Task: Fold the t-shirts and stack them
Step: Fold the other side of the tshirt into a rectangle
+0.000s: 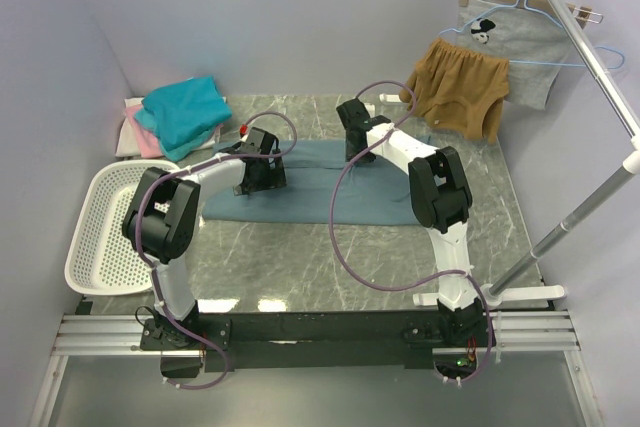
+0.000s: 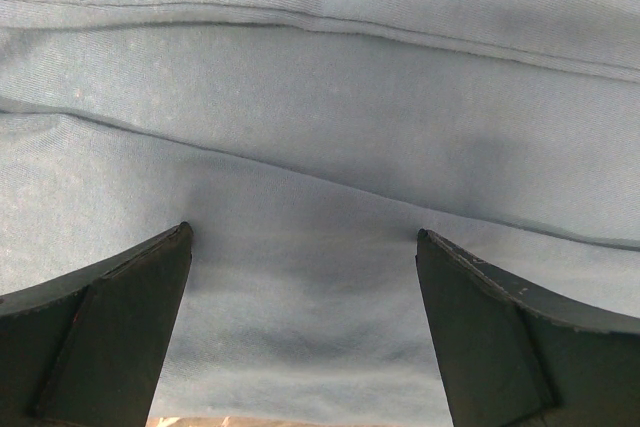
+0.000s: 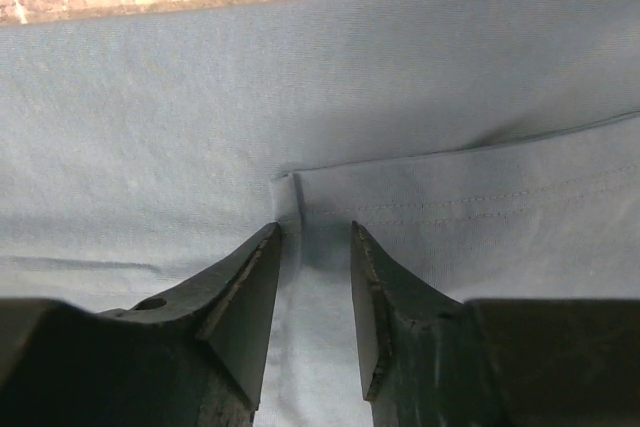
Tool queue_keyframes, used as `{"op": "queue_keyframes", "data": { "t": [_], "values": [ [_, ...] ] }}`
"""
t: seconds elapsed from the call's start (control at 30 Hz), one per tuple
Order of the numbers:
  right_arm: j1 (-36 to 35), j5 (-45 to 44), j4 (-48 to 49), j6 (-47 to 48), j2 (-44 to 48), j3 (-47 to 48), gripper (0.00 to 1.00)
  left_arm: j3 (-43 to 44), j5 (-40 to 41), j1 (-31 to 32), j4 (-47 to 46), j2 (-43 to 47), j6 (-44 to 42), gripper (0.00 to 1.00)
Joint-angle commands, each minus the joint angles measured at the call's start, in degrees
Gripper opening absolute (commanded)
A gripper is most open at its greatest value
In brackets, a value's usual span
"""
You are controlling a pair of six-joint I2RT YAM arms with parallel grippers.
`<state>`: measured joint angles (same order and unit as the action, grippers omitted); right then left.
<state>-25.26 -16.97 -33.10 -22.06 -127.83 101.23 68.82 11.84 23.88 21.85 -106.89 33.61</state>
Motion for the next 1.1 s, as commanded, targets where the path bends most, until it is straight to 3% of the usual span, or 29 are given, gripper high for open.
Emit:
{"op": "queue_keyframes", "data": {
  "t": [0.0,0.17,0.27,0.3,0.4,0.43,0.77,1.07],
  "values": [
    [0.4,0.8,0.8,-0.5,-0.9,0.7,0.42,1.9,-0.8,0.3,-0.1,-1.2,-0.8,0.99],
    [0.5,1.3,0.1,-0.6,-2.3,1.8,0.41,1.9,-0.9,0.3,-0.1,-1.5,-0.9,0.99],
    [0.4,1.6,0.0,-0.4,-2.5,1.5,0.3,2.0,-0.9,0.3,0.0,-1.6,-0.9,0.99],
    [0.5,1.6,0.3,-0.3,-2.3,1.1,0.2,1.9,-0.9,0.3,-0.1,-1.5,-0.9,0.99],
    [0.5,1.4,0.8,-0.5,-1.3,0.5,0.06,2.0,-0.9,0.3,0.0,-1.6,-0.9,0.99],
    [0.5,1.5,1.2,-0.3,-0.8,0.3,0.05,2.1,-1.0,0.3,0.0,-1.6,-0.9,0.99],
    [-1.2,-0.9,1.6,1.1,6.2,-1.8,0.05,1.8,-1.2,0.3,-0.3,-1.3,-0.7,0.99],
    [-2.0,1.7,1.4,0.8,4.0,-0.2,0.03,1.8,-1.0,0.3,-0.1,-1.1,-0.7,0.99]
  ]
}}
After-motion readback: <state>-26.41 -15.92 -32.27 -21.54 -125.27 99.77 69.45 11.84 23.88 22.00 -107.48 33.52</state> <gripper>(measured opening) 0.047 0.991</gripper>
